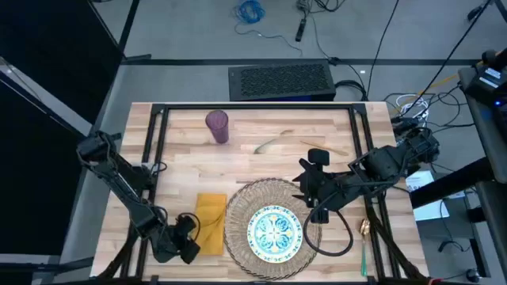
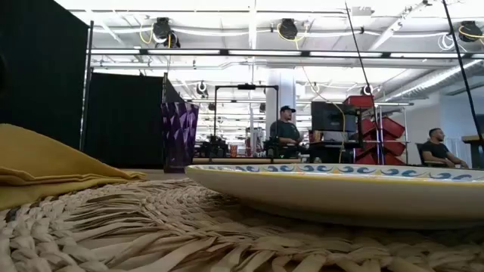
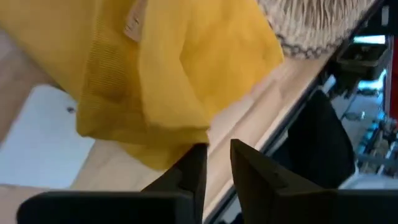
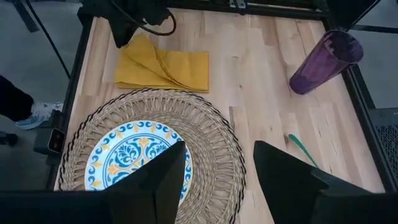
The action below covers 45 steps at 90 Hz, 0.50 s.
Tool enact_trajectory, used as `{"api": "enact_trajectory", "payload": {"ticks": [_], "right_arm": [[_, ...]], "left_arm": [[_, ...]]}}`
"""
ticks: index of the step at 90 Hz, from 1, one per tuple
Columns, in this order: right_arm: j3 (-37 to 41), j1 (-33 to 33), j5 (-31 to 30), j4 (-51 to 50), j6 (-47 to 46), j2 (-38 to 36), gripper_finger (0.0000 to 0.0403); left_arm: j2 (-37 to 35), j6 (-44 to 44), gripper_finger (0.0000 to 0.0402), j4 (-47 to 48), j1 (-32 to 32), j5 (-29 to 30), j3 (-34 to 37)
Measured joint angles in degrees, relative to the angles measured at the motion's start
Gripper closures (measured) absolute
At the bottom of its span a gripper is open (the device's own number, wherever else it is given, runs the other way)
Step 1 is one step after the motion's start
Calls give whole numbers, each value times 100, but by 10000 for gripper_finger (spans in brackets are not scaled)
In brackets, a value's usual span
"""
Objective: Set table place
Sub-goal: Fold the yellow table napkin
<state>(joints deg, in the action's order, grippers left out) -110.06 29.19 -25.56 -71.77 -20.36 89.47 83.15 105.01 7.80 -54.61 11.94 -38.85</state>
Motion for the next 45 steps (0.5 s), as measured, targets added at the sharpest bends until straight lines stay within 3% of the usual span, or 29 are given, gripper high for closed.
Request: {"api": "enact_trajectory", "payload": {"ticks": [16, 45], "right_arm": [[0, 0, 0, 4, 0, 0, 225], [0, 0, 0, 46, 0, 0, 225]], "left_arm": [[-2, -251, 315, -132, 30, -15, 0], [-2, -511, 313, -270, 35, -17, 0]]}}
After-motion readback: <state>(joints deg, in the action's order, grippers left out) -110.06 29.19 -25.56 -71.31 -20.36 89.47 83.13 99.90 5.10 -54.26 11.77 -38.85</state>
